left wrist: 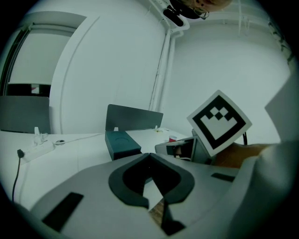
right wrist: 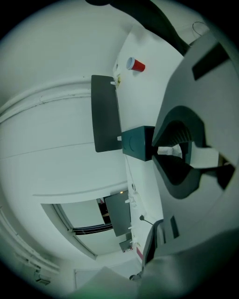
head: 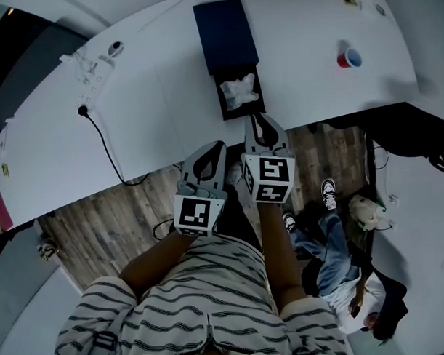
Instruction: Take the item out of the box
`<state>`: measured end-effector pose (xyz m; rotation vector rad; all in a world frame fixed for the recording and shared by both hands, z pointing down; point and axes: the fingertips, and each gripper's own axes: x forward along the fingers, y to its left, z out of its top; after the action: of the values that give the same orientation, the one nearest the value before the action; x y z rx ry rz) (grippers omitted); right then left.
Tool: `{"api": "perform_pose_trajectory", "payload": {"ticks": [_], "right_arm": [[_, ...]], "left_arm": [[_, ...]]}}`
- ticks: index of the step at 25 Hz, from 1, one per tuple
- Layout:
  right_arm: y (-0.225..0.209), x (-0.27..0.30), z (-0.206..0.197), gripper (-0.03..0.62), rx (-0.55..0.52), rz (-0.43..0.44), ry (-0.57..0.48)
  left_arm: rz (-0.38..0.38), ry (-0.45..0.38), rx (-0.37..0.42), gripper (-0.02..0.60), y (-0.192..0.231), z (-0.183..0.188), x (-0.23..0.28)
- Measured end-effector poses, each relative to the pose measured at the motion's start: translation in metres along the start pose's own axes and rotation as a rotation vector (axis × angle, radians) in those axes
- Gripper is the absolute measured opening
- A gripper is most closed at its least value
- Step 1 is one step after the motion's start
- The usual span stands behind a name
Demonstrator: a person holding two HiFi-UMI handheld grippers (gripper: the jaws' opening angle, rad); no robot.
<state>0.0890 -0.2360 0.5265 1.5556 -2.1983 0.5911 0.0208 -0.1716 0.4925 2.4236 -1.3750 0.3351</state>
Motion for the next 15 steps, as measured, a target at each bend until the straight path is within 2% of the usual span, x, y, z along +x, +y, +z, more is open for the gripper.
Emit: {"api": "perform_pose_trajectory", "payload": {"ticks": [9, 15], "right_arm": [[-0.008, 0.041, -0.016, 0.084, -0.013, 0.002, 0.092], [-0.010, 0.072, -0.035, 0.100, -0.032, 0.012, 0.199]], "left_arm": [[0.004, 0.013, -0.020, 0.025, 0.008, -0.006, 0.013], [0.005, 0.029, -0.036, 0.025, 0.013, -0.011, 0.021]]}}
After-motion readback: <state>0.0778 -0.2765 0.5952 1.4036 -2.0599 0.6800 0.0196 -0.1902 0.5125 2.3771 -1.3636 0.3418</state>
